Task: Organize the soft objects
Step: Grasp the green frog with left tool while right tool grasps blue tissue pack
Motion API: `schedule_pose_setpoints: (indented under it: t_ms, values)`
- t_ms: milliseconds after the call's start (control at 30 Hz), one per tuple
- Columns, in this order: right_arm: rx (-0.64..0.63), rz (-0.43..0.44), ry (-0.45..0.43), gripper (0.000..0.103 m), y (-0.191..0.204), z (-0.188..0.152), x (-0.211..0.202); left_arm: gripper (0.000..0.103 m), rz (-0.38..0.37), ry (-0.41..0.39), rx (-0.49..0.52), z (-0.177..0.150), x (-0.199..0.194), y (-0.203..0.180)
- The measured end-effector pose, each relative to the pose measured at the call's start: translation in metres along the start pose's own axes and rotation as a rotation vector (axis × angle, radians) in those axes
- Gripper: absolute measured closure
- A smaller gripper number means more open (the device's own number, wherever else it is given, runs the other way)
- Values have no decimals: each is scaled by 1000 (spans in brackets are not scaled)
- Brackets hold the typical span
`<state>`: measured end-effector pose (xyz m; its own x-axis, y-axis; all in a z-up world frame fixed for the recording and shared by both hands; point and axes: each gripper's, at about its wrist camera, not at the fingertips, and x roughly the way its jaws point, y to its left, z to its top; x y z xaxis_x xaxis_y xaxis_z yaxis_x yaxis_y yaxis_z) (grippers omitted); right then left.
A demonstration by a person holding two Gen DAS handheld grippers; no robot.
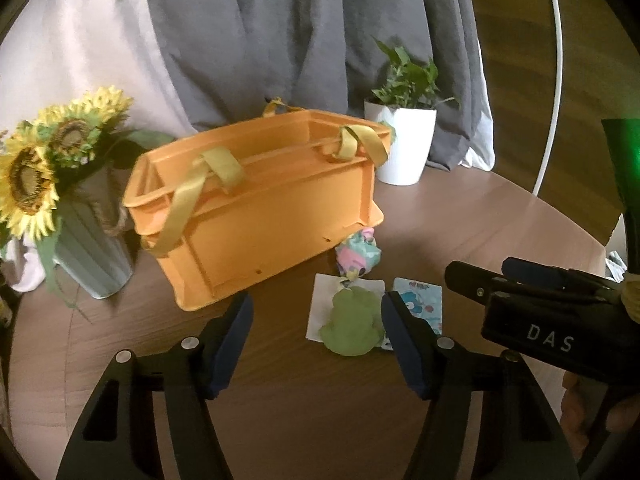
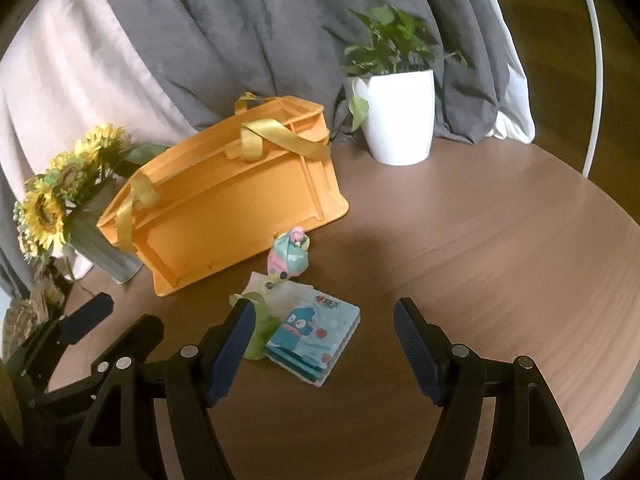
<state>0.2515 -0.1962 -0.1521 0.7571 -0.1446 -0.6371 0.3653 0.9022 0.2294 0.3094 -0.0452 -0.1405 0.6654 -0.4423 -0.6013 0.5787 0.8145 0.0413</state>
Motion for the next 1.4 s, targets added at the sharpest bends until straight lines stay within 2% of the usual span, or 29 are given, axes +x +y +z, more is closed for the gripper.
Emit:
schedule_pose_setpoints:
  t_ms: [300, 600, 833, 1033, 1167, 1333, 1400]
  values:
    - [101, -23, 32, 30, 2, 2, 20, 42, -39, 46, 83, -9, 31, -2]
    - [244, -51, 140, 31, 0, 3, 51, 45, -95, 64, 109, -13, 51, -2]
    - [266, -72, 202, 32, 3, 3, 68, 49, -145, 89, 139, -13, 66, -5]
    - [259, -77, 246, 37, 8, 2, 79, 51, -149, 112, 174, -12, 79, -10]
    - [249, -97, 253, 38, 11, 2, 84, 58, -153, 128, 197, -13, 85, -15]
    - [221, -113, 275, 48, 13, 1, 90, 65, -167, 141, 191, -14, 88, -17]
    - [226, -107, 281, 48, 11, 1, 91, 66, -170, 144, 190, -15, 88, -17]
